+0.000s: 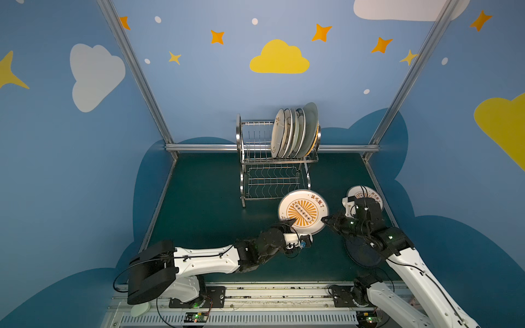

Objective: Load plates into a dish rack
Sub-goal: Place the plate on the dish rack.

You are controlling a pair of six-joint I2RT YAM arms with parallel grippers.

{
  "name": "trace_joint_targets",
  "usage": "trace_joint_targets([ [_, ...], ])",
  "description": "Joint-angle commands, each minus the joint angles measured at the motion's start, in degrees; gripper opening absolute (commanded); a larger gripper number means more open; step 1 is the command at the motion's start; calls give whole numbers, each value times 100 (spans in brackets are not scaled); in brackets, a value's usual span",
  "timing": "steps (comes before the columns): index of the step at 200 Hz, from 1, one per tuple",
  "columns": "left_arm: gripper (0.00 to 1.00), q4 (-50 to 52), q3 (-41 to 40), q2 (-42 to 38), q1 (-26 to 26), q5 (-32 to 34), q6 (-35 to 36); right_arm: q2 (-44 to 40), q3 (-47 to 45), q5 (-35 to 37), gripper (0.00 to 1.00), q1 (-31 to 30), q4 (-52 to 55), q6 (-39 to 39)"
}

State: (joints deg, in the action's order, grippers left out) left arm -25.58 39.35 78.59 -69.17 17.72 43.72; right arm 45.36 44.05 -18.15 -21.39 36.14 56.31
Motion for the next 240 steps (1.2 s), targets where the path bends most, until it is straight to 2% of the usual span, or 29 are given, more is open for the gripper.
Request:
trace_joint_targets([
  [1, 56, -42, 171, 101, -22, 184, 30, -118, 297, 31, 0, 38, -38, 216],
  [21, 46, -36, 216, 175, -27, 265, 20, -104, 300, -30, 0, 39, -87, 301],
  [51, 45, -33, 234, 278, -27, 384, 116, -121, 323, -43, 0, 44, -120, 448],
  [71, 38, 1, 305, 344, -27, 583, 138, -142, 341, -30, 0, 45, -116, 533],
  [119, 34, 142, 444, 524, -49, 815, 114, -121, 296, -168, 0, 38, -243, 696],
  [169, 26, 239, 495, 650, -69, 735, 118, -55, 322, -283, 0, 38, -374, 759],
  [240, 5, 417, 570, 704, -71, 604, -75, 56, 411, -419, 0, 21, -424, 866],
])
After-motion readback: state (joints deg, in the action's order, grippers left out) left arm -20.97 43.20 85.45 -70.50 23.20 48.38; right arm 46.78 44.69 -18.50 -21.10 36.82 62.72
